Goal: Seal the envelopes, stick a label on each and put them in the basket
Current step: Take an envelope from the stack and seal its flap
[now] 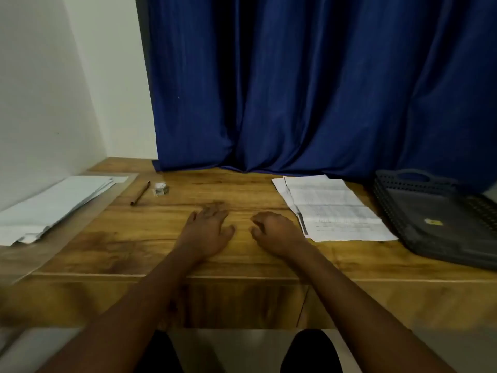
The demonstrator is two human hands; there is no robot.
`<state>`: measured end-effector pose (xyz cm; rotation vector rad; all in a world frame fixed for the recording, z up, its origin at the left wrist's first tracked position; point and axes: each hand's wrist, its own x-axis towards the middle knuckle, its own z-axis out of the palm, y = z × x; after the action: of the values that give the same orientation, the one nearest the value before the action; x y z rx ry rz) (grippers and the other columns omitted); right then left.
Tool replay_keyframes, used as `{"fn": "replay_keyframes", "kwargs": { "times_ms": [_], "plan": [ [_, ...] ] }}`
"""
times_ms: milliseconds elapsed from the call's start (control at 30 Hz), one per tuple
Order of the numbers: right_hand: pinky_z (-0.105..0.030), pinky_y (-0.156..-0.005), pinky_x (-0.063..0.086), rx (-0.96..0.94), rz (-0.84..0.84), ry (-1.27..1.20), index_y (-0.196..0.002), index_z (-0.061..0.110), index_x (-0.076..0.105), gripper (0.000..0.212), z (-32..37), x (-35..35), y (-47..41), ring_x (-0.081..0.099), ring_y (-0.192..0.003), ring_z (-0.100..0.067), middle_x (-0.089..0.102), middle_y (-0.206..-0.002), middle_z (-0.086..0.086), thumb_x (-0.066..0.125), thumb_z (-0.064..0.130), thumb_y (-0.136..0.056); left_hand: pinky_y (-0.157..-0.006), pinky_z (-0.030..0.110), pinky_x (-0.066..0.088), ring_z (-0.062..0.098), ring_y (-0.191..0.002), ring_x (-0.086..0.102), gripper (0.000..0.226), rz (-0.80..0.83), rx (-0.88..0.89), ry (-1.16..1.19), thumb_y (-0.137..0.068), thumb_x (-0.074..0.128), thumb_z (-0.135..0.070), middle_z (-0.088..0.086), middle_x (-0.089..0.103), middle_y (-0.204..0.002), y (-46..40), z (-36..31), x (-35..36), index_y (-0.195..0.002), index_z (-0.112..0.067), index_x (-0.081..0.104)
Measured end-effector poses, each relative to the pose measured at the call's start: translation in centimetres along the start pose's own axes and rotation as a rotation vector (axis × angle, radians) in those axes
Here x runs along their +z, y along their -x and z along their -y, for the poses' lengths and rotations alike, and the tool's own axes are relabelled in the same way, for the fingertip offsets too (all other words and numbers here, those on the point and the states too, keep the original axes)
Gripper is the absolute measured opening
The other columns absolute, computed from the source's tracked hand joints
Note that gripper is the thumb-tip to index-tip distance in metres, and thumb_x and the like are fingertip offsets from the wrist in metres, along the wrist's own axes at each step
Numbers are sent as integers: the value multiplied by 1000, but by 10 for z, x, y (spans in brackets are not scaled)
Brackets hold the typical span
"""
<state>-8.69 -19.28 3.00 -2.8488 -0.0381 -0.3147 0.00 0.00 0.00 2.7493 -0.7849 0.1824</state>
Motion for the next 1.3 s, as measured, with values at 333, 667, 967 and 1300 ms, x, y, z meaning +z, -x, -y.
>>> {"fn": "replay_keyframes", "kwargs": {
  "times_ms": [333,667,967,1300],
  "plan": [
    [-44,-91,51,436,-260,166,-130,24,59,69,-69,-36,46,55,-115,-25,59,-131,-6,52,72,-80,-122,46,18,19,-152,23,66,4,9,20,-98,38,-64,0,32,-164,21,-5,-9,-153,-29,39],
    [-24,-53,41,455,-137,109,-83,28,66,30,-83,-50,43,57,-68,-5,64,-77,13,68,58,-79,-123,47,17,15,-151,23,62,-8,39,78,-98,41,-62,-1,32,-163,25,-5,-12,-153,-30,39],
    [-23,-55,44,443,-57,55,-74,27,77,23,-94,-67,39,62,-65,-7,69,-67,8,76,47,-83,-126,44,9,15,-155,12,64,17,53,87,-99,37,-62,-4,21,-167,25,-2,-10,-156,-33,31],
    [-33,-68,51,412,91,-2,-76,15,73,33,-96,-72,39,66,-75,-16,71,-78,-1,58,35,-97,-126,44,9,15,-155,9,67,21,57,78,-97,32,-66,-5,18,-168,24,1,-7,-156,-34,30]
  ]
}}
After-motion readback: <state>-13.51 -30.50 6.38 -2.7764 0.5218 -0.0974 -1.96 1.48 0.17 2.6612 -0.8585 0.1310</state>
